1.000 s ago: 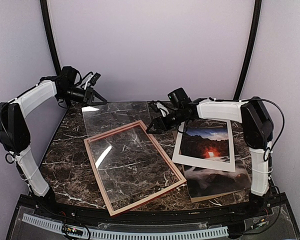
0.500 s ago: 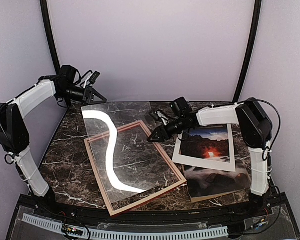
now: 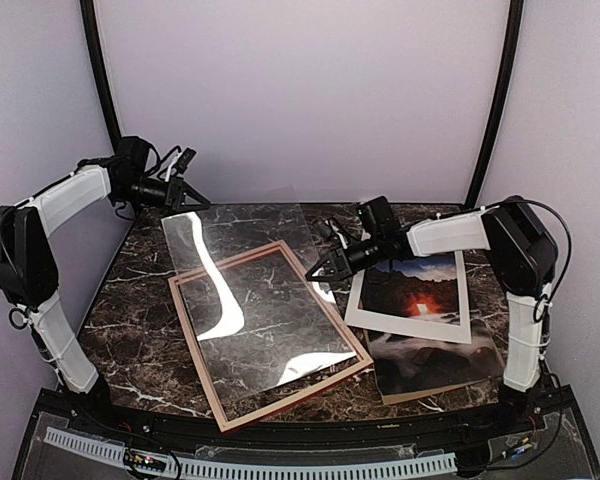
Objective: Put the photo into the frame
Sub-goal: Pass from the left arm to the right
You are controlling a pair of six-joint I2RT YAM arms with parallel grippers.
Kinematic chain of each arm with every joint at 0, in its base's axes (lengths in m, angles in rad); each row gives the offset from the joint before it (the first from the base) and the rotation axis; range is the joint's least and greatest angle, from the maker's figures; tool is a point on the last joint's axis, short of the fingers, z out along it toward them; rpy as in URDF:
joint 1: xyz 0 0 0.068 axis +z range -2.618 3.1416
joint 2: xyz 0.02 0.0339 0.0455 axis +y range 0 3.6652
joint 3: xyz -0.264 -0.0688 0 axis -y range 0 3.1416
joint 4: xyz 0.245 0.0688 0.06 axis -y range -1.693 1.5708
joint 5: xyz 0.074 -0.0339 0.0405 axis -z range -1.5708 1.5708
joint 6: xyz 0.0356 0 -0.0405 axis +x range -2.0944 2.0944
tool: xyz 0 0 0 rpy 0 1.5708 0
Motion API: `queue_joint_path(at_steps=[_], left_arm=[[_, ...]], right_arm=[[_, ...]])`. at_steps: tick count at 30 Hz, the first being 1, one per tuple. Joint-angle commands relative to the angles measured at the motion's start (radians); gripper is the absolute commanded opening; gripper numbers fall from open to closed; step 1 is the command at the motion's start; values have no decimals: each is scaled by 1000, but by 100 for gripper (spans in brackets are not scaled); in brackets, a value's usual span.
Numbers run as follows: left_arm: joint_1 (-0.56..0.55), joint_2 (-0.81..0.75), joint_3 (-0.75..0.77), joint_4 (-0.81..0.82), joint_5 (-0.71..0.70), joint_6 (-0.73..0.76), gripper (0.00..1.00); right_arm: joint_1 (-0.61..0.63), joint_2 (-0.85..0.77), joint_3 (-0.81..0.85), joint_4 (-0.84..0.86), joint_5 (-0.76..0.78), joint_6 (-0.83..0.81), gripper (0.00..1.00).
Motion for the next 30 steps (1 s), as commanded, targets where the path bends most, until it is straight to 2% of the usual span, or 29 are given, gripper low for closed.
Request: queue_joint_path(at_steps=[1, 5, 8, 9, 11, 14, 15, 19, 23, 26, 30], left_arm=[[23, -24, -19, 31, 9, -35, 0], [38, -10, -11, 35, 9, -47, 4], [51, -4, 4, 32, -27, -47, 20], [54, -4, 13, 32, -43, -63, 30], [70, -5, 25, 35, -83, -94, 42], [105, -19, 31, 42, -170, -144, 54], [108, -24, 27, 41, -233, -151, 61], [110, -72, -25, 9, -459, -184, 72], [110, -158, -196, 27, -592, -268, 79], [110, -275, -412, 122, -646, -364, 86], [57, -357, -585, 174, -740, -450, 86]], right_arm=[[-14, -63, -5, 110, -60, 50, 10], [-15, -82, -7, 144, -86, 95, 0], [-15, -105, 0, 140, -90, 118, 0], [-17, -114, 5, 127, -87, 122, 0], [-23, -133, 20, 92, -85, 127, 0], [-41, -170, 42, 24, -87, 145, 0], [-49, -185, 46, -2, -95, 153, 0], [-80, -263, 48, -65, -104, 198, 0], [-116, -354, 42, -130, -90, 235, 0], [-150, -422, 41, -170, -74, 255, 0], [-188, -472, 46, -198, -62, 257, 0]])
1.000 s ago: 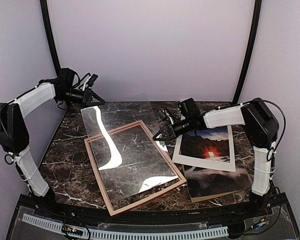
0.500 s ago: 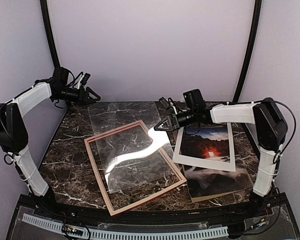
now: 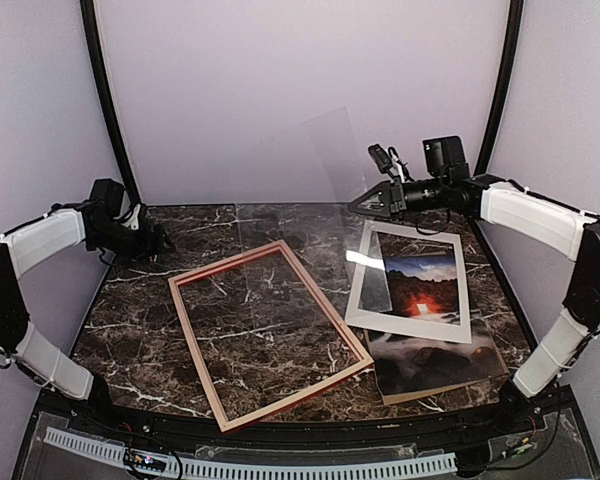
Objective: Put the photo into the frame
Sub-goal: Pass from the left arm to the right
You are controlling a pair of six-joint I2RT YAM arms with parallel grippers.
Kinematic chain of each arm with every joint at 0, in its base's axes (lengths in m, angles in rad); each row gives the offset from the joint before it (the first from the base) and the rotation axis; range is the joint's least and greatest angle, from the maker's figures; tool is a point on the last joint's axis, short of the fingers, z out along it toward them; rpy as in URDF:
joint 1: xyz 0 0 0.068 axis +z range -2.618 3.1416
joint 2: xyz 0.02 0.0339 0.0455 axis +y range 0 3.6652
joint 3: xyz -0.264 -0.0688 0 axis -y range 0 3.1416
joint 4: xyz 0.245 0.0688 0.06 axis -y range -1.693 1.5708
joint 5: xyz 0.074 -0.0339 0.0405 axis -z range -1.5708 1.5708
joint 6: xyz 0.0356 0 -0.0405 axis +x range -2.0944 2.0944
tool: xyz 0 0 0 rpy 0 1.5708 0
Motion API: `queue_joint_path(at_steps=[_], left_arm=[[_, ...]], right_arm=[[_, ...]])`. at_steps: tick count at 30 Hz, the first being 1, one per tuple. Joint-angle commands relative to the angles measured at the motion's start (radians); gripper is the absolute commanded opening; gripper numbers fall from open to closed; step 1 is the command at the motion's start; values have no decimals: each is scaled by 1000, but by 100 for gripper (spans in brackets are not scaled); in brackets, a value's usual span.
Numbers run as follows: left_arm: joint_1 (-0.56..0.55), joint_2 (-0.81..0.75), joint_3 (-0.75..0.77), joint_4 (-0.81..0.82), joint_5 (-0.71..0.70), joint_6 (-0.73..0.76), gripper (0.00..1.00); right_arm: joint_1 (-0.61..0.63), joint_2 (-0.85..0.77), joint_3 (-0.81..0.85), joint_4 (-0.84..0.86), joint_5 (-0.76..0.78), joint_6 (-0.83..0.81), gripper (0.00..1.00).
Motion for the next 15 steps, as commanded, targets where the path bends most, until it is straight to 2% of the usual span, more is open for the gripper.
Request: queue_joint_path(at_steps=[1, 8, 15], left_arm=[[-72, -82, -156, 74, -151, -141, 86], [-168, -49, -244, 101, -269, -214, 76], [-199, 41, -263, 159, -263, -213, 61]], right_arm=[[-38, -55, 31, -25, 4, 23, 0], [-45, -65, -8, -4, 0, 39, 0], [-46, -63, -38, 11, -3, 40, 0]])
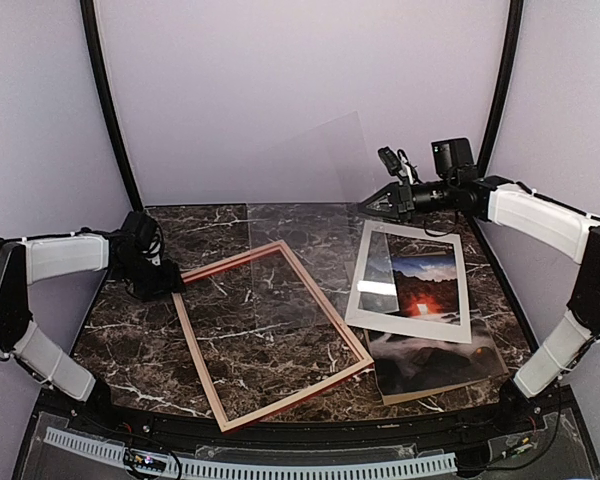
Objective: Put the photo into the frame
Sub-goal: Pass from the left arm to the right, then adjust the frame body at the center of the board.
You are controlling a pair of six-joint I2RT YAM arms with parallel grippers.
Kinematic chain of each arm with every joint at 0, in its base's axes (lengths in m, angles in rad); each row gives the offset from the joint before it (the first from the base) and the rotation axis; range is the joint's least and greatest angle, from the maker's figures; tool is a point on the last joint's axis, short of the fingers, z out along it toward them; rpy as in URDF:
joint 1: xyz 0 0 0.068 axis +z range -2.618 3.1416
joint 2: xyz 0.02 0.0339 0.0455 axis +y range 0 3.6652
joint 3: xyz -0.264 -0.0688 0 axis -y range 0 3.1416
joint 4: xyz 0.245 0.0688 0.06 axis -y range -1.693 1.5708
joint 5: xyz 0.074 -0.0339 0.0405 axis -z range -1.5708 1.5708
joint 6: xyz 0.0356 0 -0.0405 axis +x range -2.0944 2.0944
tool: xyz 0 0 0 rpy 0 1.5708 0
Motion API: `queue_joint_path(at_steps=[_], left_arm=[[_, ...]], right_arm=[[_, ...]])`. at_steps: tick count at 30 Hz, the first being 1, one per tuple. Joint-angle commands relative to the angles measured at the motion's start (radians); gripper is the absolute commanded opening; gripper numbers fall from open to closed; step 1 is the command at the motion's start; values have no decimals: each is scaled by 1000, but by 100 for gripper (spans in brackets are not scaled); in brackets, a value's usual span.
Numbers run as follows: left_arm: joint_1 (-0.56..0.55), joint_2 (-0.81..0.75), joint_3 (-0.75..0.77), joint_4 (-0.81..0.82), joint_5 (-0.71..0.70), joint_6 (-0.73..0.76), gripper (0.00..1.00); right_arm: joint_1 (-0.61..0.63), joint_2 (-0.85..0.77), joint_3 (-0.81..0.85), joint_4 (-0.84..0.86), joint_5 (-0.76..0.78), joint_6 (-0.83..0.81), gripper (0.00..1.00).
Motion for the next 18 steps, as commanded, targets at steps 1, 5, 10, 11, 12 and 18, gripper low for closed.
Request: queue_joint_path(at_steps=[1, 5, 10, 11, 12, 18], left_arm=[[-13, 64, -12, 62, -14, -12, 60], [-14, 135, 11, 74, -28, 18, 55], [-14, 192, 24, 87, -21, 33, 45], [-14, 196, 26, 90, -19, 37, 42], [-14, 204, 29, 93, -20, 41, 41], [-14, 269, 120, 48, -39, 120, 27]], right_arm=[[-2, -18, -15, 51, -12, 8, 0], [-2, -18, -54, 109, -24, 37, 0], [-3, -25, -80, 130, -22, 41, 0], [-4, -27, -83, 131, -22, 42, 0], [-4, -28, -87, 132, -20, 41, 0], [-4, -33, -107, 122, -3, 51, 0]])
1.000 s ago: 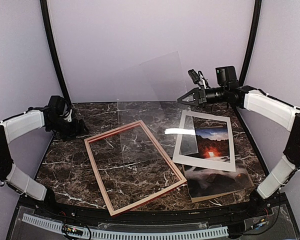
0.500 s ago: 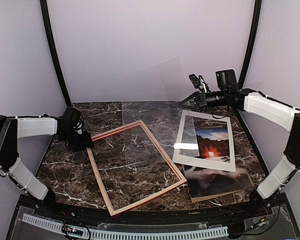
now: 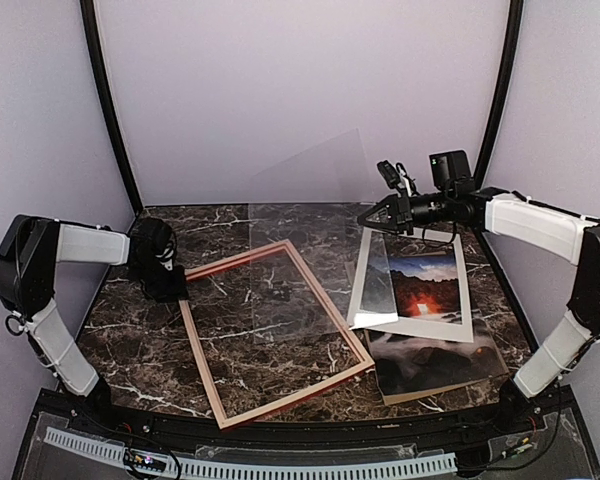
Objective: Put the photo into the frame
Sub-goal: Adjust the frame body at the center of the board.
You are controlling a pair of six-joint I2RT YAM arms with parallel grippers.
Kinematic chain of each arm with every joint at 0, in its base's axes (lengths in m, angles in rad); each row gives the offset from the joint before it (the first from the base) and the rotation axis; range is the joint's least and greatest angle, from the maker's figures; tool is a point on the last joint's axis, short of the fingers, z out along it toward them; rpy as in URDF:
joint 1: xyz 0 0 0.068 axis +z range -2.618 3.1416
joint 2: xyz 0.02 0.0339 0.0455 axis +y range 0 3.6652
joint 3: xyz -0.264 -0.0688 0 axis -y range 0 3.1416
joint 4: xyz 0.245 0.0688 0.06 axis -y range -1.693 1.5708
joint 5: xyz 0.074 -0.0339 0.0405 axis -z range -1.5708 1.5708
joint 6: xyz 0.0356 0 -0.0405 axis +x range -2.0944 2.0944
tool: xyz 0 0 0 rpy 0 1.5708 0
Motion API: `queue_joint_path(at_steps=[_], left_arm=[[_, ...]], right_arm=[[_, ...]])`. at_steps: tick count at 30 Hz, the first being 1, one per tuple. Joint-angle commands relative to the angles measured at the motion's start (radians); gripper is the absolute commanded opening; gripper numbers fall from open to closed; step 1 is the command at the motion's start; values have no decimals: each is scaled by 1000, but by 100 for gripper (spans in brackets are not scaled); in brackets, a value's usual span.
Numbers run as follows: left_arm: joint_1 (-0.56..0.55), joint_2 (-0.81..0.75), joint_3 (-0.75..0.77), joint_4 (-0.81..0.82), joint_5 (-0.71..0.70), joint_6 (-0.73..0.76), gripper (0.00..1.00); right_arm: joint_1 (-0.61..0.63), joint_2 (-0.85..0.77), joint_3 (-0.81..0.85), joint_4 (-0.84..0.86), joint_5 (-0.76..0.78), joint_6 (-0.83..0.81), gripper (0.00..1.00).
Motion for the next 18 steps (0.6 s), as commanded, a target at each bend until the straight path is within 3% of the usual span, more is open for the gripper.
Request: queue_joint_path(at_steps=[1, 9, 15, 18], left_arm=[[-4, 63, 96, -48, -22, 90, 26], [8, 213, 297, -115, -102, 214, 23], [11, 279, 394, -89, 25, 215, 33], [18, 279, 419, -73, 65, 192, 45]], right_arm=[[-4, -35, -22, 59, 1, 12, 0], [-4, -65, -70, 68, 41, 68, 0], [9, -99, -155, 189, 89, 206, 0], [32, -107, -171, 242, 123, 266, 0]])
